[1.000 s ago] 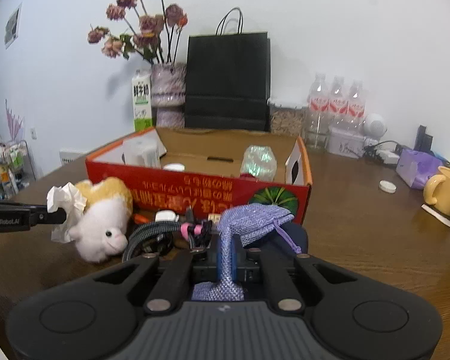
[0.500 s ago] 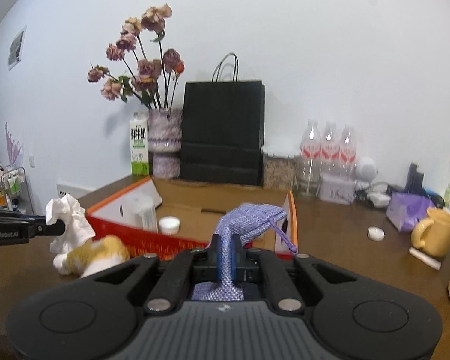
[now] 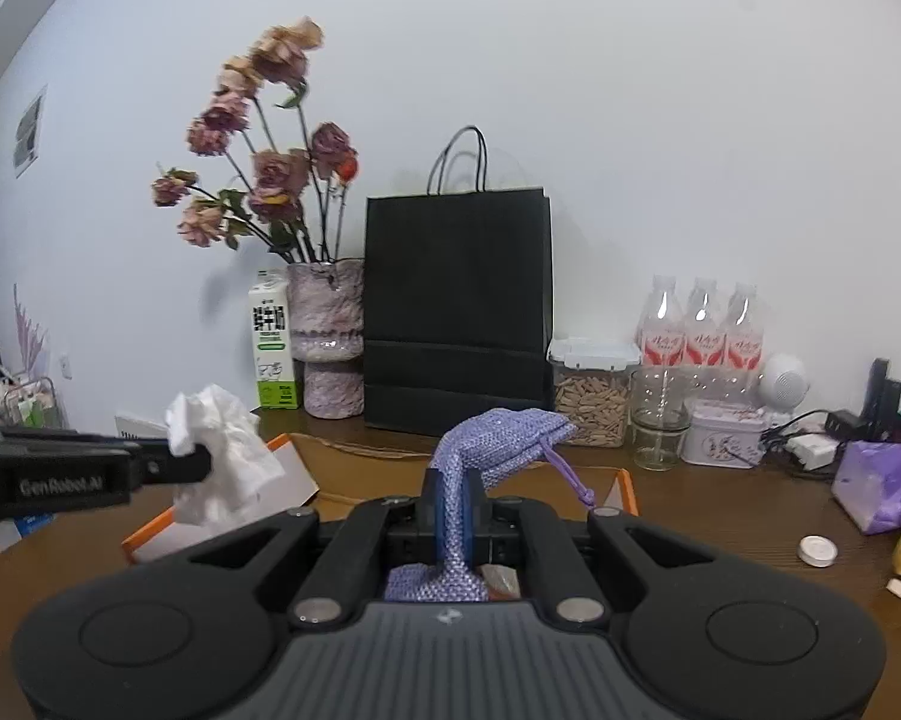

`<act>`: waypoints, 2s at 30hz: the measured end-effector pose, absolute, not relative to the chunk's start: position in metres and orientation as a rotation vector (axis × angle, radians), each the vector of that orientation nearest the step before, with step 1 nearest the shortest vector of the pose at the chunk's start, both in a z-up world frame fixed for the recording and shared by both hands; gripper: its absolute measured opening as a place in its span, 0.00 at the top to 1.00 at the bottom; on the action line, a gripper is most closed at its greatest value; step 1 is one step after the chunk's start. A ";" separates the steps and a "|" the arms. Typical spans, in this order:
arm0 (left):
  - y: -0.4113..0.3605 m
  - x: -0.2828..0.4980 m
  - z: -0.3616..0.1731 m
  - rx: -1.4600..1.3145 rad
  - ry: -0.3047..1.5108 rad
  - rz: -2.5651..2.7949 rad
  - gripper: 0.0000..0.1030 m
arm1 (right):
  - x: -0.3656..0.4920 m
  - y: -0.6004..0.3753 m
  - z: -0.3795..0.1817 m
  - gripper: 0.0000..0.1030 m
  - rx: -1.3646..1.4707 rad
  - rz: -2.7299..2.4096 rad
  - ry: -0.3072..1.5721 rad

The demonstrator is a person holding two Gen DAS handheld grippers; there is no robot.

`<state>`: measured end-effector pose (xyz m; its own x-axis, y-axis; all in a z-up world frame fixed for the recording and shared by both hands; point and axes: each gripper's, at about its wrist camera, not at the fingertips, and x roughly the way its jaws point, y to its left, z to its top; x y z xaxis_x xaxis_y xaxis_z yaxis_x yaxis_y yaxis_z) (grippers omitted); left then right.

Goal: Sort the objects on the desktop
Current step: 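Drop tissue and purple pouch into the cardboard box, opening both tools, then move both tools back toward the plush toy and navy case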

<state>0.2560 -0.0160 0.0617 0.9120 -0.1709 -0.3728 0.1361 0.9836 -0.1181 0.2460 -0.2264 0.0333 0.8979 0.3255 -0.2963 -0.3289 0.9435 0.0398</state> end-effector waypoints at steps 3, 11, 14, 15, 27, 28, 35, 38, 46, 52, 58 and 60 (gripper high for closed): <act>-0.025 0.283 0.051 -0.113 0.418 -0.152 0.90 | 0.275 -0.224 0.023 0.95 0.014 0.353 0.322; -0.043 0.324 0.008 -0.052 0.515 -0.106 0.90 | 0.330 -0.226 -0.023 0.95 0.045 0.387 0.418; -0.043 0.326 0.002 -0.050 0.540 -0.109 0.90 | 0.334 -0.227 -0.031 0.95 0.048 0.388 0.450; -0.042 0.325 0.002 -0.052 0.538 -0.110 0.90 | 0.336 -0.226 -0.033 0.95 0.047 0.385 0.461; -0.041 0.318 0.008 -0.051 0.498 -0.104 0.43 | 0.331 -0.229 -0.034 0.68 0.053 0.335 0.496; -0.042 0.316 0.010 -0.038 0.489 -0.088 0.41 | 0.330 -0.229 -0.033 0.54 0.056 0.334 0.497; -0.038 0.309 0.018 -0.024 0.418 0.022 0.00 | 0.326 -0.244 -0.021 0.08 0.090 0.242 0.475; -0.035 0.305 0.022 -0.037 0.383 0.033 0.00 | 0.322 -0.248 -0.016 0.00 0.105 0.247 0.461; -0.036 0.303 0.025 -0.030 0.375 0.046 0.00 | 0.317 -0.243 -0.011 0.00 0.084 0.262 0.455; -0.037 0.299 0.027 -0.024 0.369 0.050 0.00 | 0.314 -0.244 -0.009 0.00 0.080 0.261 0.449; -0.037 0.294 0.034 -0.018 0.348 0.054 0.00 | 0.307 -0.241 -0.001 0.00 0.063 0.251 0.426; -0.036 0.290 0.038 -0.019 0.340 0.054 0.00 | 0.303 -0.240 0.003 0.00 0.057 0.251 0.414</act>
